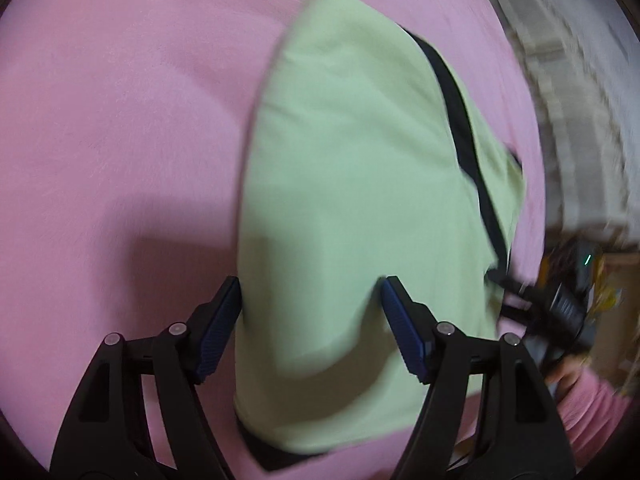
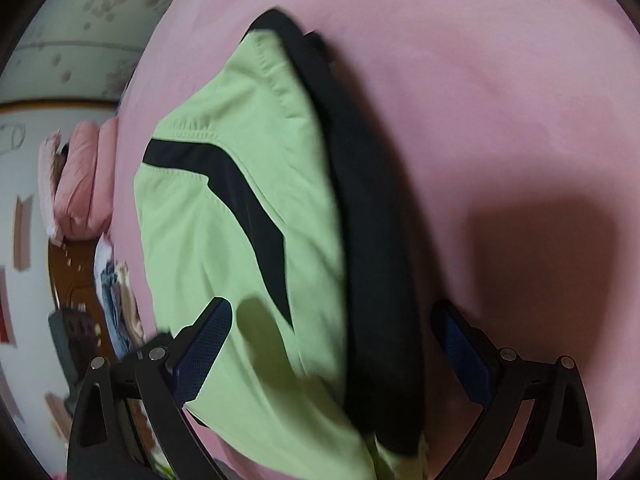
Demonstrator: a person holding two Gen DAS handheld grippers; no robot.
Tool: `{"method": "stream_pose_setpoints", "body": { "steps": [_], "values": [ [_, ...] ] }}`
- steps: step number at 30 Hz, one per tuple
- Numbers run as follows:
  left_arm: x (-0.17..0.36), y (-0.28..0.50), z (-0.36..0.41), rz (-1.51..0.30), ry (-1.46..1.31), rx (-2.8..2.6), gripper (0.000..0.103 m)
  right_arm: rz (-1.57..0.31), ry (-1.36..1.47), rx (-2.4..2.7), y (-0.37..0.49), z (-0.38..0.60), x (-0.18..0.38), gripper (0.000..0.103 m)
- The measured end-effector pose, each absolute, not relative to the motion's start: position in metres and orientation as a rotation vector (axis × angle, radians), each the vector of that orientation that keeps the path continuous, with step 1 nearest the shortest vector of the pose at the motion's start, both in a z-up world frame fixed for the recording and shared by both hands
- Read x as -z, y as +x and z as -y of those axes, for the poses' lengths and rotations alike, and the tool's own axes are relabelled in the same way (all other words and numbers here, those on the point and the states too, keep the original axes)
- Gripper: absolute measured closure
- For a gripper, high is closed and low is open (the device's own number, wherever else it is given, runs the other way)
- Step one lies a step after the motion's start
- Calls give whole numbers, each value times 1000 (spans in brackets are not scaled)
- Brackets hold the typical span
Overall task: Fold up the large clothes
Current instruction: 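Grasp the folded bundle with the right tool and lift it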
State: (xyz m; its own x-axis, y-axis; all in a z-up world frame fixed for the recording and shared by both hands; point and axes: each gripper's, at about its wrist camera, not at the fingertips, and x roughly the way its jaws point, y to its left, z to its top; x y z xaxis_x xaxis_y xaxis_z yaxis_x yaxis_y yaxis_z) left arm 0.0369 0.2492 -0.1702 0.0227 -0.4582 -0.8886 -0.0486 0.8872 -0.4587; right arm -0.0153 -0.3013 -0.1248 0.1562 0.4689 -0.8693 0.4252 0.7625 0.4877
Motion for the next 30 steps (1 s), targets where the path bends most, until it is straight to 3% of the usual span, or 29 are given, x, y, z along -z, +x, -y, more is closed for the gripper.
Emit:
{"method": "stream_pose_setpoints", "body": {
  "steps": [5,8,11,12,15,17,19,30],
  "values": [
    [196,54,-248,-1529,-490,387,34,-1456,765,-122,14,295,127,2],
    [205,58,-249,-1535,-536,394,34,-1462,733,-86,26,292,128,13],
    [209,55,-251,-1547,-598,380,38,-1431,754,-58,23,296,127,45],
    [207,54,-252,-1547,-604,376,41,-1410,806,-67,21,300,125,61],
    [192,49,-249,-1526,-577,407,61,-1354,946,-87,8,308,114,79],
    [176,42,-252,-1505,-587,420,73,-1328,976,-124,3,303,100,81],
    [158,32,-248,-1491,-555,407,76,-1318,988,-162,0,295,89,83],
    [89,-80,-242,-1572,-526,207,81,-1368,778,-255,-70,252,16,89]
  ]
}}
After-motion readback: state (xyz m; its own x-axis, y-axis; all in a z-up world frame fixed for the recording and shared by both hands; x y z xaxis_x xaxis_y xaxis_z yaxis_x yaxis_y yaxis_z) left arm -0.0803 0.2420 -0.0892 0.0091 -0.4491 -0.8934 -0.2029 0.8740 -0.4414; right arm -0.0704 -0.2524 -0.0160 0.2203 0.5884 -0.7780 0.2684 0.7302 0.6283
